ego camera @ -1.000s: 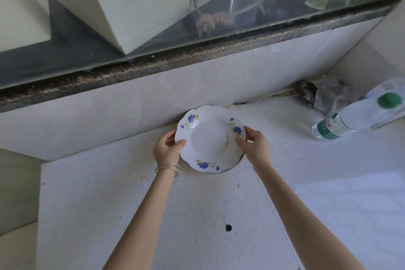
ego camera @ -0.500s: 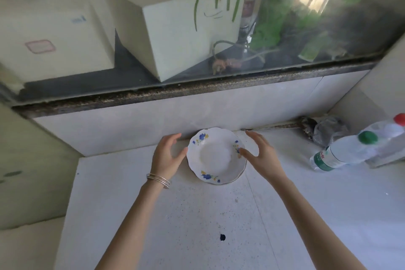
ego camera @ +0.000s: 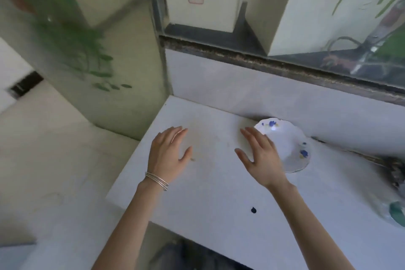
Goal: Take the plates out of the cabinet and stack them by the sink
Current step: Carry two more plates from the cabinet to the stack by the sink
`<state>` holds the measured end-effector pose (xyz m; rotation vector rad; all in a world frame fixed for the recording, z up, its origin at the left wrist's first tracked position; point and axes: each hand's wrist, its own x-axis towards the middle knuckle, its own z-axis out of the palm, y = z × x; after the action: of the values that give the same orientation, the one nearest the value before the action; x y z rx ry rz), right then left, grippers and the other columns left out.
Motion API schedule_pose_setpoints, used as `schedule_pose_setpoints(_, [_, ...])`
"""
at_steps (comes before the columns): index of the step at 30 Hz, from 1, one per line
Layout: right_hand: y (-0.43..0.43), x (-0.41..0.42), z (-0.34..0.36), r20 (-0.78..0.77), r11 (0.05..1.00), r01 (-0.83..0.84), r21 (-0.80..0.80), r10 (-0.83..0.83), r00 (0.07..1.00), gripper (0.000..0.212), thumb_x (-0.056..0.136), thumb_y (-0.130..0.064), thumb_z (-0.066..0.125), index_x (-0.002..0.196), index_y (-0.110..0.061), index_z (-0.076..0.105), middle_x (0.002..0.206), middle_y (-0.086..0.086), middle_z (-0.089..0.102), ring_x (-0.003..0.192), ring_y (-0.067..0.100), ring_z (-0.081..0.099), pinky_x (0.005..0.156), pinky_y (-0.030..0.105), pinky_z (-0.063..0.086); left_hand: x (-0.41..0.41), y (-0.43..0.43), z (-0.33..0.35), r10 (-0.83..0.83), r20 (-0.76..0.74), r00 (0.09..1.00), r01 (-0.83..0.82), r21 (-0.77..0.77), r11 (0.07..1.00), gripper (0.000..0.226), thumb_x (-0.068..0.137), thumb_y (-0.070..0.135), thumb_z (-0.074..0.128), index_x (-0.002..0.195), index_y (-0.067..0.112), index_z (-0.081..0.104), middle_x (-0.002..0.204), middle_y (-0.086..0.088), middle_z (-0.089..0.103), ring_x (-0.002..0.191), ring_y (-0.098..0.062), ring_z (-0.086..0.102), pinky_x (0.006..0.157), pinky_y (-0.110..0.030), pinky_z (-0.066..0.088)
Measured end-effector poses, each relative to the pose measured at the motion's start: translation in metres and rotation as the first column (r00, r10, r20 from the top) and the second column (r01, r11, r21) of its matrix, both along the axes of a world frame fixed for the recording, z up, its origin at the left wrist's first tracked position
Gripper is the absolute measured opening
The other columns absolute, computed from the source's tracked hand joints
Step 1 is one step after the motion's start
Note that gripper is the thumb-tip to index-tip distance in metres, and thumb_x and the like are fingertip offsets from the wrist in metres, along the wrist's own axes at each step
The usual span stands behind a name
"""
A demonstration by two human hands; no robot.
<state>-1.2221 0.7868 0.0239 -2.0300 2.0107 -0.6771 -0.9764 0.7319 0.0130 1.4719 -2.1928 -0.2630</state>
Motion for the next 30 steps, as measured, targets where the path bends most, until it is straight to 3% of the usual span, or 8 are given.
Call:
schedule_pose_setpoints(5, [-0.012,0.084,-0.015,-0.052,0.965,-0.255,0.060,0.258,0.965,0.056,0.089,-0.049,0.036,0.132,-0.014,0.047,0.138,0.007,0.050,0.130,0.024,0.042,0.105,0.048,0.036,0.092,0.047,-0.016,0.214,0.131,0.968,-0.222,0.054,0.974,0.049,0.081,0.041,0.045,0.115,0.011,0.062,0.119,-0.008,0.062,0.106,-0.030,0.059,0.089,-0.045,0.047])
schedule_pose_setpoints(12, [-0.021,0.231,-0.024,-0.086,0.849,-0.508,0.144,0.522,0.848,0.065,0.092,-0.057,0.020,0.131,-0.014,0.049,0.137,0.007,0.051,0.128,0.024,0.046,0.105,0.045,0.035,0.222,0.110,-0.031,0.459,0.206,0.864,-0.488,0.121,0.864,0.053,0.081,0.044,0.040,0.117,0.013,0.062,0.121,-0.009,0.063,0.112,-0.032,0.058,0.092,-0.054,0.045])
schedule_pose_setpoints(17, [-0.022,0.336,-0.020,-0.072,0.772,-0.617,0.149,0.631,0.772,0.057,0.087,-0.048,0.034,0.127,-0.013,0.053,0.134,0.009,0.053,0.120,0.026,0.052,0.102,0.042,0.037,0.312,0.135,-0.025,0.572,0.185,0.799,-0.596,0.118,0.794,0.054,0.081,0.045,0.039,0.121,0.014,0.060,0.124,-0.008,0.061,0.116,-0.031,0.055,0.097,-0.056,0.040])
schedule_pose_setpoints(21, [-0.026,0.413,-0.013,-0.062,0.712,-0.687,0.148,0.700,0.712,0.063,0.085,-0.051,0.029,0.129,-0.012,0.051,0.137,0.010,0.050,0.126,0.026,0.047,0.106,0.040,0.030,0.377,0.146,-0.016,0.635,0.173,0.753,-0.655,0.107,0.748,0.055,0.083,0.046,0.037,0.119,0.013,0.061,0.122,-0.009,0.062,0.115,-0.033,0.056,0.094,-0.057,0.042])
schedule_pose_setpoints(30, [-0.036,0.537,0.005,-0.087,0.584,-0.810,0.046,0.810,0.579,0.056,0.088,-0.046,0.033,0.129,-0.013,0.051,0.136,0.009,0.051,0.125,0.025,0.047,0.105,0.042,0.033,0.465,0.170,-0.004,0.753,0.129,0.645,-0.761,0.022,0.648,0.051,0.085,0.044,0.039,0.118,0.012,0.060,0.120,-0.008,0.063,0.114,-0.032,0.056,0.093,-0.056,0.044])
